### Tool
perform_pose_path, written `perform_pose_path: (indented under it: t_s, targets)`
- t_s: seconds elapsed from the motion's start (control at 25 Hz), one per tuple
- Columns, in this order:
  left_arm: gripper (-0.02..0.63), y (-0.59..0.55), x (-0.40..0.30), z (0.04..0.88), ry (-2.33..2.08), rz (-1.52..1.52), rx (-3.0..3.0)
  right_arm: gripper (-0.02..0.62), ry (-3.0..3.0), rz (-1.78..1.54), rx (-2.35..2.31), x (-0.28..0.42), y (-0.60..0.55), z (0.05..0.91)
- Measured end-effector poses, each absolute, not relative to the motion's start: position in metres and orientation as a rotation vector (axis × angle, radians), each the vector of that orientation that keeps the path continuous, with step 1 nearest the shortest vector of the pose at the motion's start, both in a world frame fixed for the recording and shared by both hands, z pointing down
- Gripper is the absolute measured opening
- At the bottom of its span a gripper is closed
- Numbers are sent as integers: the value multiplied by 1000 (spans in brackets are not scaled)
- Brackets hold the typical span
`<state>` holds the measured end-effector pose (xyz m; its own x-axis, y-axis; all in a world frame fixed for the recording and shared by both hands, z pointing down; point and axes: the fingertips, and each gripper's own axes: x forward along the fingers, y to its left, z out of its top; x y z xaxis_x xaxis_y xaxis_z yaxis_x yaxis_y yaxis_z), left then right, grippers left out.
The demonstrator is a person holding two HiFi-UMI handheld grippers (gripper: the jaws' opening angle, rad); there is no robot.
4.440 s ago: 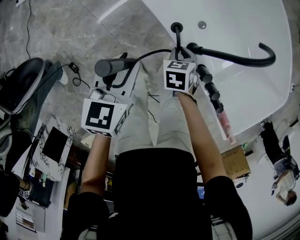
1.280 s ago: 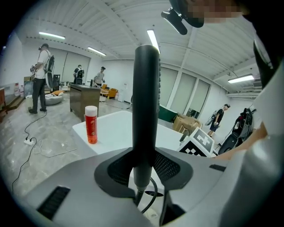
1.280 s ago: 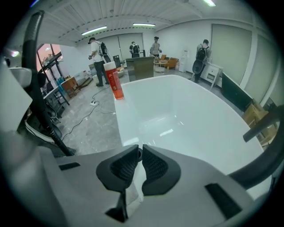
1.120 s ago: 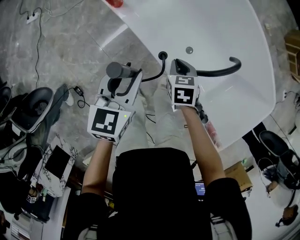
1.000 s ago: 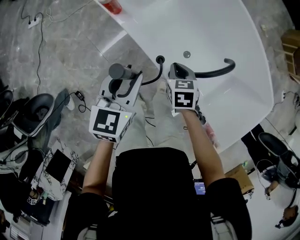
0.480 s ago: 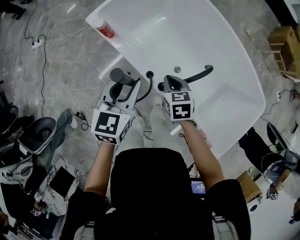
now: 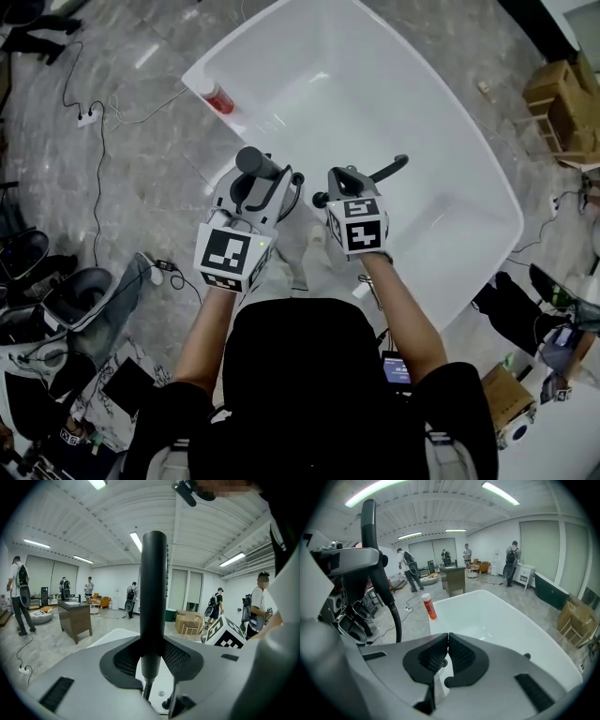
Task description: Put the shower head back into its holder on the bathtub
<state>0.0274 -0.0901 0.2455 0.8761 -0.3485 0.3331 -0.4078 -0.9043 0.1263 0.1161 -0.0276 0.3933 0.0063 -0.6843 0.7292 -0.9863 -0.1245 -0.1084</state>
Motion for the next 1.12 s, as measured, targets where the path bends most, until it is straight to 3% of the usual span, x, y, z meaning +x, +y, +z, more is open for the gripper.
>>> perform_pose_path:
  t_s: [1.12]
  targets:
    - [144,-80,99,179,-463,370,3006,25,-1718,860,1949,165,-27,342]
